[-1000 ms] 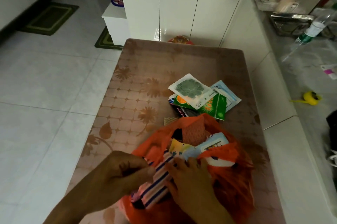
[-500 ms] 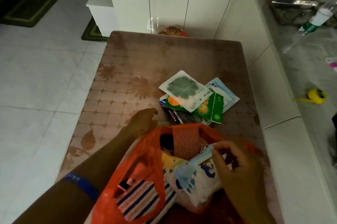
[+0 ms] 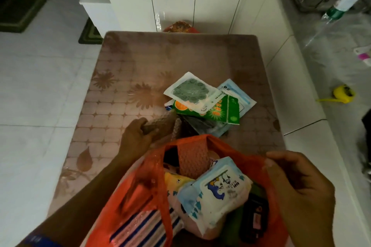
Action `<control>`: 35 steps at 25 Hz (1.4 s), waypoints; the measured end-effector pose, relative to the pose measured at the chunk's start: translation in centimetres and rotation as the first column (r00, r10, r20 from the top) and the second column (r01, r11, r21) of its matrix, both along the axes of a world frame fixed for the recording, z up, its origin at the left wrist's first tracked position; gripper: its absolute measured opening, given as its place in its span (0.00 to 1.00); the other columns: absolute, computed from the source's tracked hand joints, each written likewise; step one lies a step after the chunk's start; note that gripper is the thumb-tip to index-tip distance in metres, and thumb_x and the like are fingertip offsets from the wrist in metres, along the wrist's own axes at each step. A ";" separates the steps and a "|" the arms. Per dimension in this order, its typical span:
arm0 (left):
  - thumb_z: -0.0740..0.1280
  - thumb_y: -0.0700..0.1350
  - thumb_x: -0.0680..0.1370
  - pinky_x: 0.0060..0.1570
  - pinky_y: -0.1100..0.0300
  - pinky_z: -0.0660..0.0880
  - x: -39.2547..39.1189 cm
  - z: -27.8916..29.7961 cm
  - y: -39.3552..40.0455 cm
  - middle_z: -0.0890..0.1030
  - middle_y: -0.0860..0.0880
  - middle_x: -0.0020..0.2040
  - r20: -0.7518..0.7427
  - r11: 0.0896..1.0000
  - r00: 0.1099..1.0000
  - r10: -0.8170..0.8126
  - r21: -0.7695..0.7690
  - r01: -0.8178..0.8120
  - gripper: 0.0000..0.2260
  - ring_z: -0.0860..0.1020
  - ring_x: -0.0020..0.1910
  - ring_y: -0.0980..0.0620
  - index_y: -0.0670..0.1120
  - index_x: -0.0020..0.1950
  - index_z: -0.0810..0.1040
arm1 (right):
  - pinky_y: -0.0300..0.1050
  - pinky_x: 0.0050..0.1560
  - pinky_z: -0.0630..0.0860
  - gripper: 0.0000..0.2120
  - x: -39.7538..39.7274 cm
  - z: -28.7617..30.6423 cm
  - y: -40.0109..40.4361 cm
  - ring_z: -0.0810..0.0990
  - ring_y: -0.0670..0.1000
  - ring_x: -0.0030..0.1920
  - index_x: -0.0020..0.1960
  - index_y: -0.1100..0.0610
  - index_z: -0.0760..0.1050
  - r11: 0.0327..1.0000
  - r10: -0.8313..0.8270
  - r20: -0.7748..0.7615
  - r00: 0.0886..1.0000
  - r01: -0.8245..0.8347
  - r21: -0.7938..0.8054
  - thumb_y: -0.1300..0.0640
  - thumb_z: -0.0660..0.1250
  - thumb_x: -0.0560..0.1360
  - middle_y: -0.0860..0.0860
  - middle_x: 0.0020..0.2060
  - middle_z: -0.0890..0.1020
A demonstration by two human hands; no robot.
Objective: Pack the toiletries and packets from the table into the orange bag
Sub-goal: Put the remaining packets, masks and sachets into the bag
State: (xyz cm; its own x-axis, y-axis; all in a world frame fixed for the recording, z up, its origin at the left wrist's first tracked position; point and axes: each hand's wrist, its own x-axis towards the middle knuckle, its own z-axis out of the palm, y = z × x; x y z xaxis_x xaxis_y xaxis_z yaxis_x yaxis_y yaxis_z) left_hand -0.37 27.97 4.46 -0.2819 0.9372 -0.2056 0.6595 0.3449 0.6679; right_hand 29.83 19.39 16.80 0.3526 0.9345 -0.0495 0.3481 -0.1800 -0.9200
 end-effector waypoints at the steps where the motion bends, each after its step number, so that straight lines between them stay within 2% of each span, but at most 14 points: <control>1: 0.73 0.45 0.73 0.31 0.65 0.66 -1.3 1.1 -0.7 0.76 0.48 0.40 0.013 0.998 1.000 0.025 0.059 -0.026 0.07 0.75 0.40 0.49 0.46 0.44 0.76 | 0.43 0.41 0.81 0.12 0.1 0.6 -0.1 0.83 0.46 0.41 0.44 0.46 0.81 1.000 -0.004 -0.026 1.000 0.004 0.001 0.63 0.71 0.72 0.46 0.40 0.85; 4: 0.74 0.44 0.72 0.30 0.71 0.69 -3.9 7.4 -3.2 0.79 0.52 0.38 0.077 0.991 0.997 -0.022 0.134 0.011 0.07 0.77 0.36 0.54 0.45 0.45 0.77 | 0.34 0.32 0.78 0.12 -0.4 2.1 -0.5 0.82 0.44 0.36 0.43 0.47 0.81 0.999 0.030 -0.110 0.993 -0.028 0.019 0.64 0.69 0.73 0.47 0.38 0.84; 6: 0.73 0.44 0.72 0.33 0.70 0.74 -3.8 11.1 -5.0 0.81 0.54 0.41 0.173 0.991 0.985 -0.028 0.135 0.004 0.08 0.80 0.39 0.57 0.46 0.49 0.79 | 0.32 0.29 0.74 0.10 -0.8 2.8 -1.1 0.79 0.43 0.32 0.43 0.49 0.81 0.999 0.033 -0.155 0.987 -0.029 0.026 0.64 0.69 0.73 0.50 0.36 0.84; 10: 0.74 0.42 0.70 0.38 0.64 0.80 -1.7 16.6 -8.3 0.83 0.50 0.48 0.570 0.986 0.806 -0.161 0.130 0.105 0.15 0.83 0.47 0.56 0.50 0.54 0.77 | 0.36 0.29 0.73 0.07 -0.9 4.1 -2.9 0.78 0.47 0.32 0.44 0.53 0.81 0.998 0.050 -0.170 0.984 -0.042 0.049 0.64 0.69 0.73 0.53 0.33 0.83; 12: 0.74 0.43 0.71 0.39 0.64 0.80 0.3 16.1 -9.7 0.80 0.52 0.51 0.473 0.936 0.817 -0.329 0.051 0.347 0.15 0.81 0.48 0.56 0.54 0.54 0.76 | 0.38 0.29 0.73 0.06 -0.6 4.7 -3.4 0.77 0.48 0.32 0.44 0.53 0.81 0.997 0.047 -0.177 0.983 -0.034 0.076 0.64 0.69 0.73 0.54 0.33 0.82; 14: 0.72 0.47 0.73 0.39 0.65 0.79 2.0 14.0 -11.2 0.76 0.58 0.51 0.311 0.820 0.792 -0.525 -0.065 0.569 0.13 0.78 0.46 0.59 0.56 0.55 0.75 | 0.37 0.28 0.72 0.06 -0.4 5.1 -4.1 0.76 0.46 0.30 0.44 0.54 0.80 0.995 0.049 -0.181 0.982 -0.033 0.094 0.64 0.69 0.74 0.54 0.33 0.82; 17: 0.70 0.50 0.74 0.41 0.61 0.77 3.2 10.5 -13.5 0.78 0.58 0.49 0.282 0.679 0.682 -0.675 -0.126 0.723 0.11 0.77 0.45 0.60 0.58 0.54 0.74 | 0.36 0.27 0.72 0.06 -0.4 5.4 -4.9 0.75 0.45 0.28 0.44 0.54 0.80 0.993 0.056 -0.155 0.986 -0.039 0.115 0.64 0.68 0.74 0.54 0.33 0.82; 19: 0.68 0.53 0.74 0.44 0.59 0.75 3.9 9.2 -15.1 0.79 0.57 0.50 0.050 0.647 0.654 -0.754 -0.108 0.755 0.11 0.76 0.46 0.59 0.59 0.55 0.72 | 0.36 0.27 0.71 0.05 -0.4 5.2 -5.1 0.74 0.46 0.28 0.45 0.56 0.80 0.993 0.063 -0.143 0.988 -0.047 0.113 0.65 0.68 0.74 0.55 0.34 0.82; 23: 0.64 0.69 0.70 0.35 0.68 0.69 5.6 9.2 -17.7 0.77 0.62 0.39 -0.083 0.704 0.699 -0.710 -0.047 0.709 0.20 0.72 0.36 0.64 0.56 0.50 0.76 | 0.33 0.29 0.72 0.06 -0.6 4.5 -5.5 0.76 0.43 0.29 0.46 0.57 0.80 0.993 0.082 -0.175 0.981 -0.066 0.096 0.66 0.68 0.74 0.53 0.34 0.82; 25: 0.61 0.71 0.69 0.31 0.64 0.71 5.2 10.4 -17.0 0.80 0.58 0.35 -0.047 0.821 0.820 -0.570 0.007 0.571 0.23 0.74 0.31 0.61 0.53 0.44 0.79 | 0.33 0.30 0.73 0.06 -0.9 4.0 -5.4 0.76 0.42 0.29 0.45 0.56 0.80 0.992 0.102 -0.187 0.977 -0.087 0.088 0.66 0.67 0.75 0.51 0.33 0.82; 27: 0.61 0.66 0.73 0.32 0.66 0.72 3.8 10.7 -14.3 0.80 0.57 0.34 0.062 0.946 0.949 -0.310 0.120 0.301 0.18 0.76 0.31 0.61 0.53 0.41 0.80 | 0.33 0.28 0.73 0.07 -1.4 3.4 -5.1 0.76 0.41 0.29 0.44 0.57 0.79 0.994 0.097 -0.212 0.973 -0.084 0.068 0.67 0.67 0.75 0.49 0.33 0.83; 30: 0.66 0.50 0.77 0.38 0.62 0.75 1.1 8.7 -7.9 0.81 0.53 0.39 0.114 0.987 0.993 -0.009 0.160 -0.010 0.06 0.79 0.39 0.55 0.49 0.44 0.79 | 0.31 0.28 0.73 0.06 -2.5 2.5 -4.2 0.77 0.39 0.29 0.44 0.59 0.79 0.997 0.079 -0.265 0.961 -0.073 0.031 0.68 0.67 0.74 0.48 0.33 0.83; 32: 0.68 0.45 0.76 0.38 0.61 0.73 -0.2 4.7 -3.6 0.82 0.49 0.44 -0.028 0.997 0.999 0.038 0.065 -0.036 0.04 0.79 0.42 0.51 0.46 0.48 0.80 | 0.32 0.28 0.74 0.06 -2.8 1.9 -3.7 0.78 0.40 0.29 0.44 0.58 0.79 0.998 0.062 -0.297 0.953 -0.059 0.019 0.68 0.67 0.74 0.50 0.33 0.83; 35: 0.69 0.43 0.74 0.45 0.57 0.74 0.0 -1.2 -0.5 0.82 0.43 0.53 -0.189 0.989 0.976 -0.106 -0.119 0.084 0.10 0.78 0.49 0.46 0.44 0.54 0.79 | 0.34 0.29 0.75 0.06 -2.4 0.9 -2.9 0.79 0.42 0.31 0.45 0.57 0.79 0.999 0.034 -0.304 0.952 -0.037 -0.004 0.66 0.67 0.74 0.53 0.33 0.83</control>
State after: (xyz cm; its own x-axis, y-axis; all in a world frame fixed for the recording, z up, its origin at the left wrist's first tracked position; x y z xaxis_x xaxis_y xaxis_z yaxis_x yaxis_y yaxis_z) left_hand -0.35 27.45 3.21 -0.2376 0.9363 -0.2587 0.8061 0.3387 0.4853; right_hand 27.40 16.52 17.68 0.2861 0.9451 -0.1579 0.0583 -0.1816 -0.9816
